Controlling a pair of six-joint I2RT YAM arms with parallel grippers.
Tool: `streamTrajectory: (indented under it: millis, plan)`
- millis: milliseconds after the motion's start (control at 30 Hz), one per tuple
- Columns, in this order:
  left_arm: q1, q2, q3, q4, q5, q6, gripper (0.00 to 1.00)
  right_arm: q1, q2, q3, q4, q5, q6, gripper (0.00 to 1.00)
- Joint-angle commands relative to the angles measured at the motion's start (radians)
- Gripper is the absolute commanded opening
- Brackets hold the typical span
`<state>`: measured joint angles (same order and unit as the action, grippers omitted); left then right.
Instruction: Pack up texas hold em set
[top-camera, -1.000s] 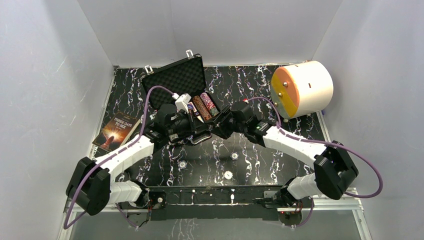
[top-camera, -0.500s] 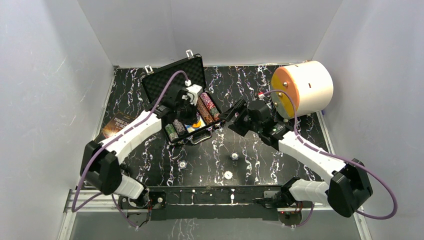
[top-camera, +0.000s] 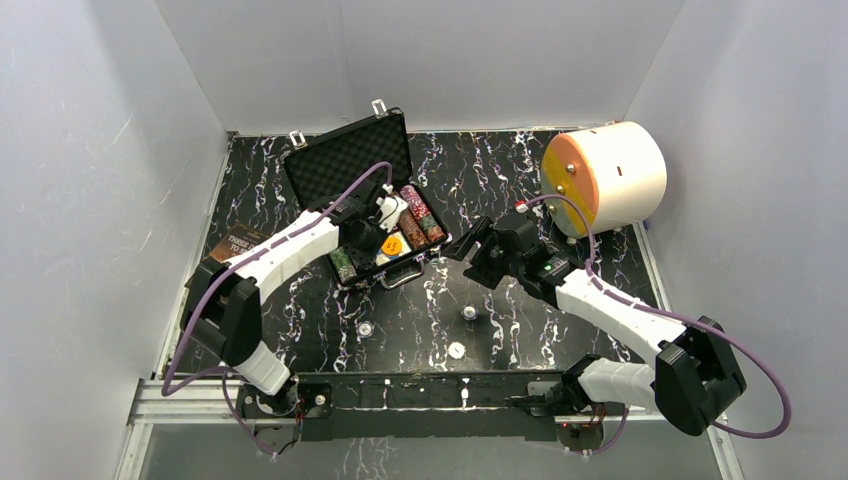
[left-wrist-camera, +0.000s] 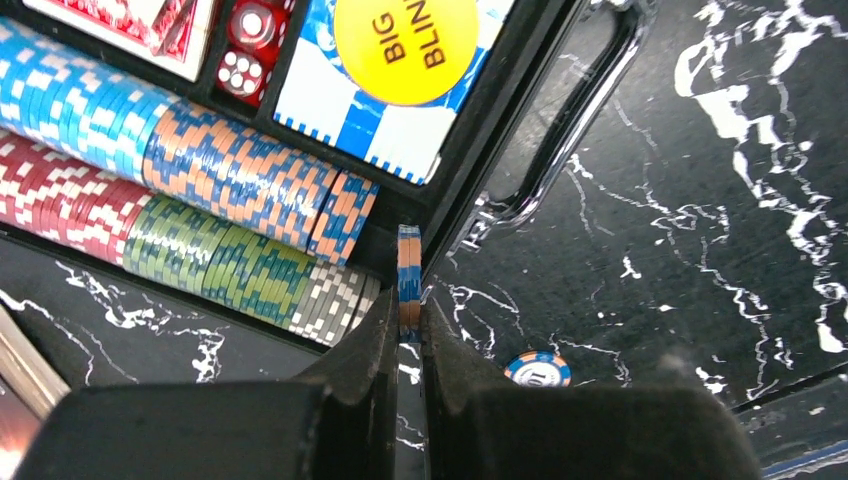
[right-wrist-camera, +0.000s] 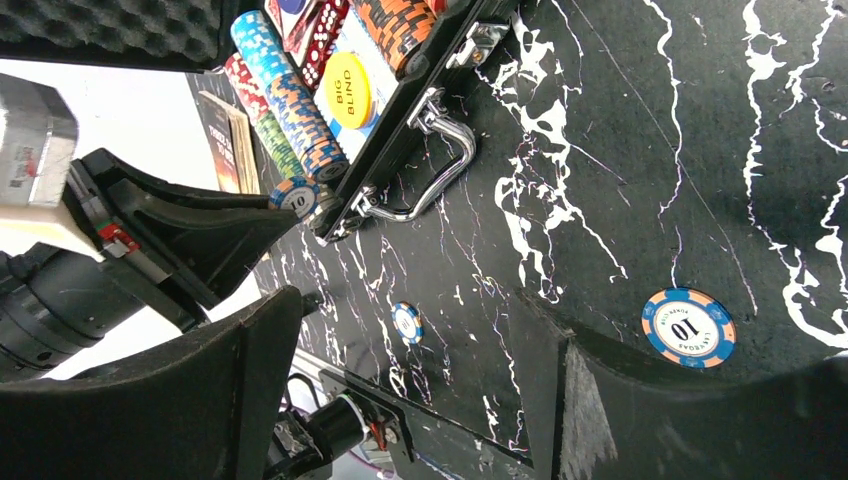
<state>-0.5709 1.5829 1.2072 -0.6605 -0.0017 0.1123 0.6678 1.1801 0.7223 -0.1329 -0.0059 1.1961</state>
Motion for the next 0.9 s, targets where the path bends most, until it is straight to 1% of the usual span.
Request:
streamTrajectory:
  millis: [0, 167, 333, 500, 567, 700, 767, 800, 867]
  plan:
    - [0.005, 0.001, -0.007, -0.051, -0.072, 0.02, 0.0, -0.004, 0.007, 0.011, 0.033, -0.026, -0.014, 0.83]
    - [0.003, 0.018, 0.009, -0.044, -0.116, 0.027, 0.0, -0.004, 0.022, 0.011, 0.034, -0.042, -0.012, 0.82]
    - [0.004, 0.062, 0.034, -0.055, -0.113, 0.033, 0.0, -0.004, 0.023, 0.004, 0.036, -0.044, -0.006, 0.82]
    - [0.004, 0.103, 0.041, -0.068, -0.113, 0.036, 0.03, -0.004, 0.023, 0.001, 0.037, -0.047, -0.006, 0.82]
    - [0.005, 0.111, 0.045, -0.067, -0.137, 0.032, 0.04, -0.004, 0.024, -0.001, 0.038, -0.047, -0.006, 0.82]
    - [0.004, 0.117, 0.062, -0.067, -0.203, 0.013, 0.17, -0.004, 0.031, 0.0, 0.042, -0.054, -0.006, 0.82]
    - [0.004, 0.109, 0.077, -0.072, -0.199, 0.008, 0.27, -0.004, 0.033, 0.0, 0.042, -0.057, -0.007, 0.82]
    - [0.004, 0.106, 0.082, -0.072, -0.197, 0.004, 0.29, -0.004, 0.035, -0.001, 0.042, -0.058, -0.008, 0.82]
    - [0.004, 0.095, 0.098, -0.073, -0.193, 0.004, 0.31, -0.004, 0.036, -0.001, 0.04, -0.058, -0.01, 0.82]
